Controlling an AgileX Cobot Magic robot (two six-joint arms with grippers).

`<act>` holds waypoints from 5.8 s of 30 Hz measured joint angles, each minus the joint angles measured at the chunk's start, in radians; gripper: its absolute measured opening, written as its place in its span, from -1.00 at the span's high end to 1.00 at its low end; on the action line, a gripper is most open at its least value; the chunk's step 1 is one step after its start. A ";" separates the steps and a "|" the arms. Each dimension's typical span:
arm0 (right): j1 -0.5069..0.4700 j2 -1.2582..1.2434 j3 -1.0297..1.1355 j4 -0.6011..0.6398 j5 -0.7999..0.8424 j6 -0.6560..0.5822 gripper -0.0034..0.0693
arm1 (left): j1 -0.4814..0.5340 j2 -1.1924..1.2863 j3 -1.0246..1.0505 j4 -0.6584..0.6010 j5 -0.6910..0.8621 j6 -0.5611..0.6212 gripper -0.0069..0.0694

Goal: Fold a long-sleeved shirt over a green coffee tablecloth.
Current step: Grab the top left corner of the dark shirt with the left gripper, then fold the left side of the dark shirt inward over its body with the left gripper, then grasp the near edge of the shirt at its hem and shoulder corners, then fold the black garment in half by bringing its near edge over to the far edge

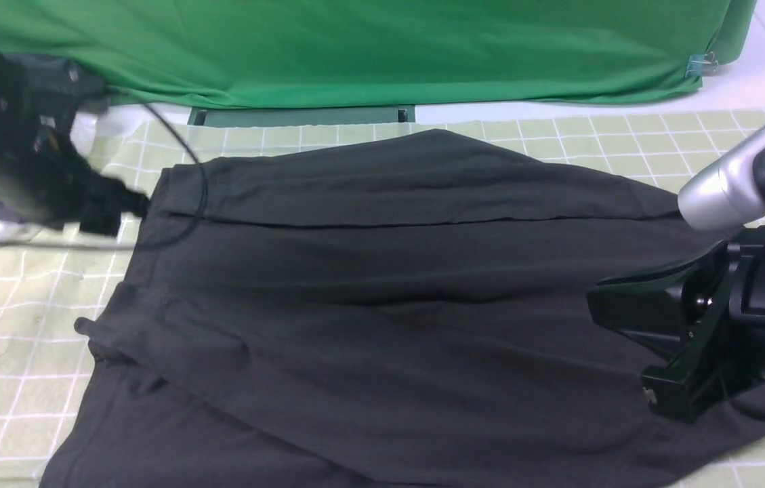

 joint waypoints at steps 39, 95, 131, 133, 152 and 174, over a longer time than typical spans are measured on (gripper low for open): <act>0.000 0.000 0.000 0.001 0.001 0.000 0.67 | 0.000 0.607 -0.605 -0.183 0.185 -0.023 0.66; -0.221 0.033 -0.081 -0.081 0.213 0.027 0.92 | 0.000 -0.142 0.399 -0.255 0.366 -0.003 -0.66; -0.085 0.234 -0.304 0.083 0.609 -0.338 0.91 | -0.001 -0.186 0.637 -0.230 0.156 -0.102 0.78; -0.044 0.261 -0.294 0.075 0.608 -0.338 0.91 | -0.001 -0.198 0.640 -0.225 0.174 -0.091 0.78; 0.119 0.592 -0.033 -0.040 0.287 -0.259 -0.32 | -0.001 -0.451 0.646 -0.232 0.327 -0.062 0.78; 0.117 0.579 -0.129 -0.218 0.300 -0.231 0.82 | -0.001 -0.442 0.458 -0.269 0.323 -0.087 0.78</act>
